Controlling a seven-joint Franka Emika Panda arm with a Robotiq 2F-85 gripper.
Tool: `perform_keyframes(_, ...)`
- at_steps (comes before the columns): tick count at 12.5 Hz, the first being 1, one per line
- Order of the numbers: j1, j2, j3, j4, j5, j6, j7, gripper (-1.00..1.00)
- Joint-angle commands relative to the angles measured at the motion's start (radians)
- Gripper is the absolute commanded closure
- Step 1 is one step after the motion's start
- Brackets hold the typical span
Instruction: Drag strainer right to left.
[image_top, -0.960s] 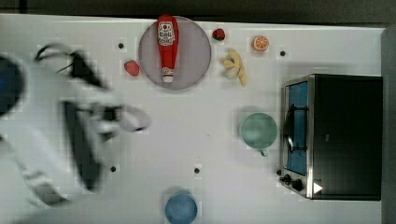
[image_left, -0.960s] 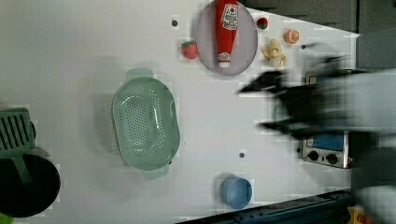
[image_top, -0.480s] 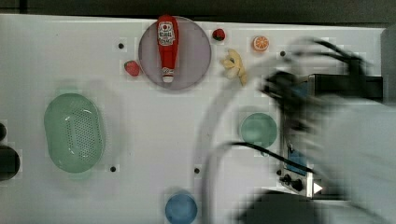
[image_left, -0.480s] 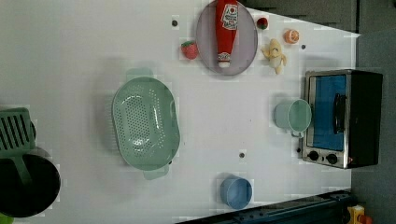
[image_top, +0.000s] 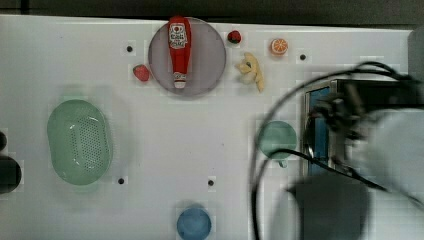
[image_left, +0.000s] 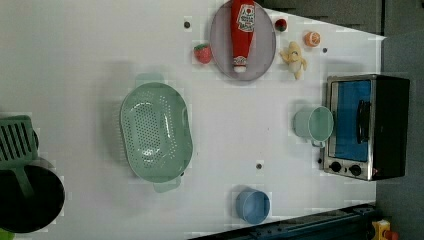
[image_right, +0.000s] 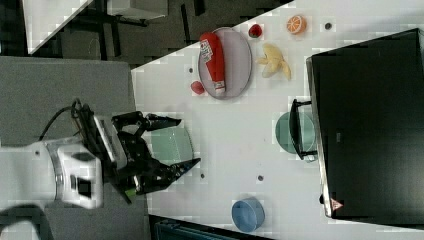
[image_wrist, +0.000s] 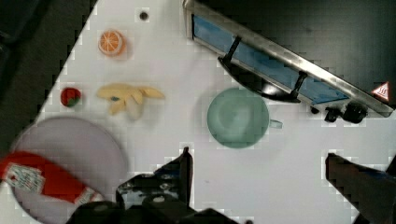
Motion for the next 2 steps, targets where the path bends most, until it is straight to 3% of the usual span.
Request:
perform_keyframes(1,0.105,0.022,0.065,-0.007,0.029,-0.024,-0.04,-1.0)
perform_keyframes(2,0.105,0.023,0.065,-0.007,0.029,-0.024,-0.04,-1.0)
